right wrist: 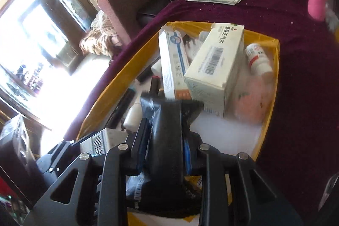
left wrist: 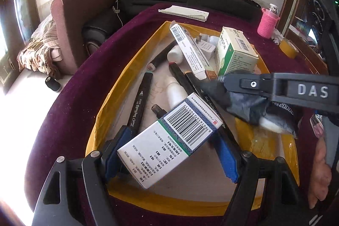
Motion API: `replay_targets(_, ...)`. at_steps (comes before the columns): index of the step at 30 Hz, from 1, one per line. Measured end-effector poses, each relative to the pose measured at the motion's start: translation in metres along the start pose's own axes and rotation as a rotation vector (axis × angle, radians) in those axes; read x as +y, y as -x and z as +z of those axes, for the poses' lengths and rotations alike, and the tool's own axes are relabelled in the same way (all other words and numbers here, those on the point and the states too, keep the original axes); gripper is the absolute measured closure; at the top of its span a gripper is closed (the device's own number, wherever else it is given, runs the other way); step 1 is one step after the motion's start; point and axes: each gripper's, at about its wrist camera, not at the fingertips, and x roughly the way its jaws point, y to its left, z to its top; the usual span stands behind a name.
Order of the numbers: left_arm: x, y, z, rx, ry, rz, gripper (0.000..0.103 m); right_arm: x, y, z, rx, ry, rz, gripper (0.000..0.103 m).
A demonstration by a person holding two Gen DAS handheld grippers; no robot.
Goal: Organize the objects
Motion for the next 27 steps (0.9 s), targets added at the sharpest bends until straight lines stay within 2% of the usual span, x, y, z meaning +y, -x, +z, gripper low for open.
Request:
replay_targets(5,0.001,0.001,-0.003,-0.009,0.008,-0.003,0.030,-0.005,-0.012,-0.002,0.008,0.011,-0.056,0.077)
replay_targets(11,-0.001,0.010,-0.001,-0.032,0.021,0.002,0.028,-0.010,-0.012,-0.001,0.002,-0.027,-0.024,0.074)
replay_targets(14,-0.005,0.019,0.001,-0.058,0.015,0.007,0.028,-0.003,0.006,-0.001,-0.035,-0.025,0.008,0.073)
replay_targets(16,-0.007,0.024,0.003,-0.073,0.009,0.018,0.028,0.004,0.019,-0.001,-0.066,-0.001,0.008,0.062)
replay_targets(19,-0.010,0.029,0.003,-0.080,0.007,0.025,0.028,0.013,0.041,-0.003,-0.112,0.026,0.007,0.055)
replay_targets(27,-0.021,0.047,0.000,-0.123,-0.015,0.064,0.028,0.009,0.068,-0.024,-0.150,0.032,0.006,0.054)
